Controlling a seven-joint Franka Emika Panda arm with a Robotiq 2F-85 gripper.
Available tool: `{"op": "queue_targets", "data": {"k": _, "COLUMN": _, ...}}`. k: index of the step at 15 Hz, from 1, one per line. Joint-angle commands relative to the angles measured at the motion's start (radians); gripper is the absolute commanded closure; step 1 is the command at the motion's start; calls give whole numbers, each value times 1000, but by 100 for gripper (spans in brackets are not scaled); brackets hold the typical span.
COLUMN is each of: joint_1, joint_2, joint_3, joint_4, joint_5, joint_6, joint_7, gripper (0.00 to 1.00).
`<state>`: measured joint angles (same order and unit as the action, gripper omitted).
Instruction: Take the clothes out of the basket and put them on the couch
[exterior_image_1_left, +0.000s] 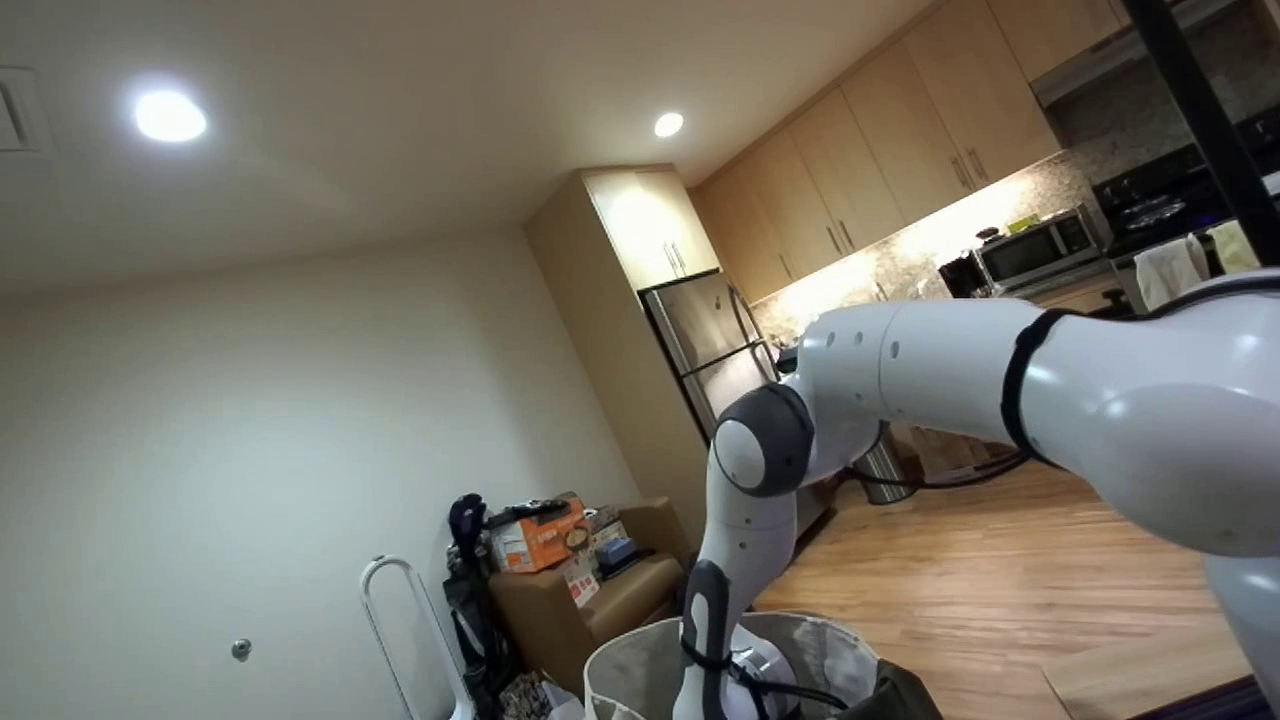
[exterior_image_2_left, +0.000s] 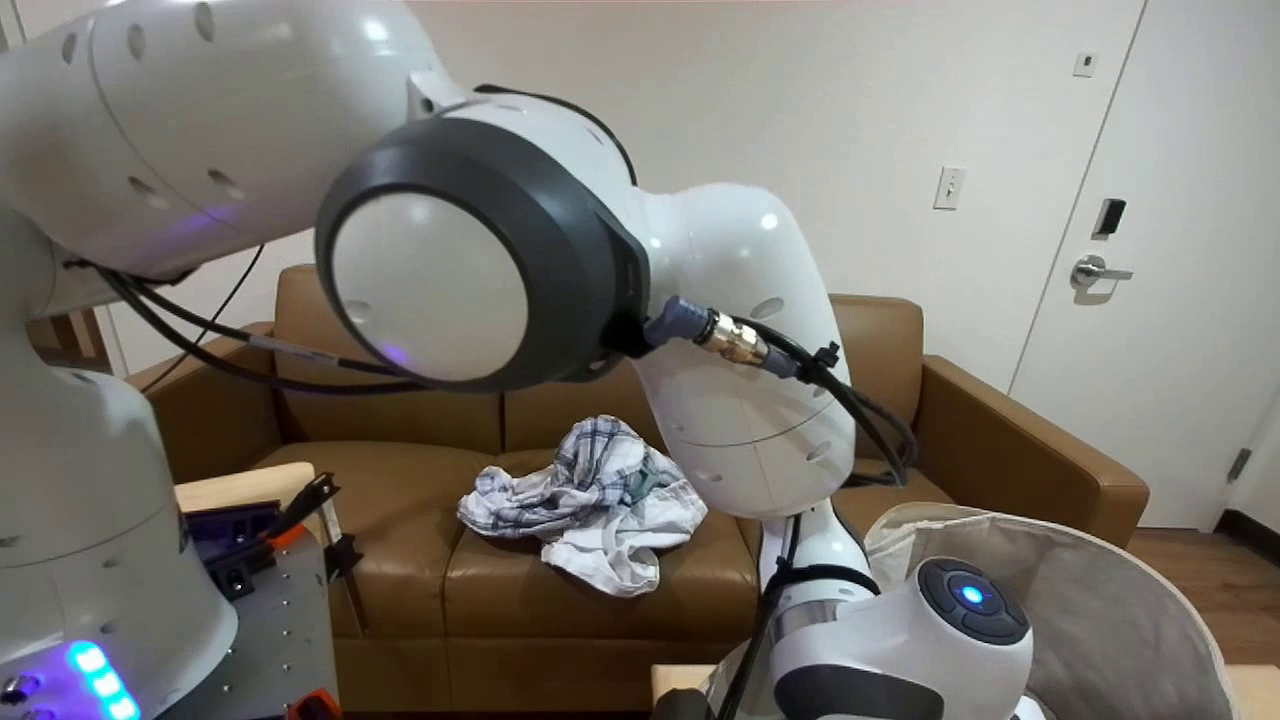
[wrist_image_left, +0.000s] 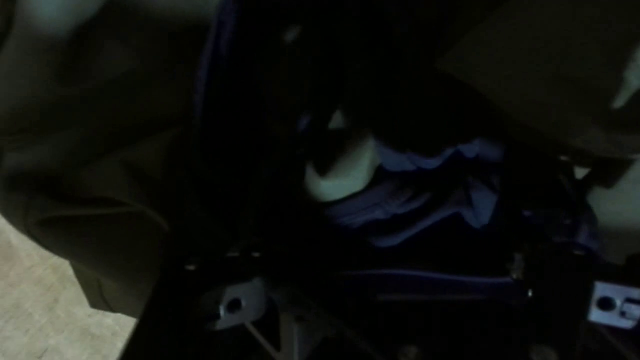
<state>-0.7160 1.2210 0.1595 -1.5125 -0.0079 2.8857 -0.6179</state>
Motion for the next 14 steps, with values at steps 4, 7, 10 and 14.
{"op": "queue_targets", "data": {"k": 4, "joint_1": 40, "joint_2": 13, "joint_3": -63, "joint_4": -3, "joint_5": -41, "joint_6": 165, "joint_7": 88, "gripper": 0}}
{"op": "queue_targets", "data": {"k": 7, "joint_1": 26, "joint_2": 74, "joint_3": -30, "joint_4": 57, "joint_5": -73, "joint_6": 162, "joint_7": 63, "gripper": 0}}
{"op": "queue_targets", "data": {"k": 10, "joint_1": 35, "joint_2": 134, "joint_3": -25, "joint_4": 125, "joint_5": -107, "joint_6": 161, "joint_7": 52, "gripper": 0}}
{"op": "queue_targets", "data": {"k": 14, "joint_1": 40, "joint_2": 209, "joint_3": -22, "joint_4": 239, "joint_5": -128, "joint_6": 161, "joint_7": 57, "gripper": 33}}
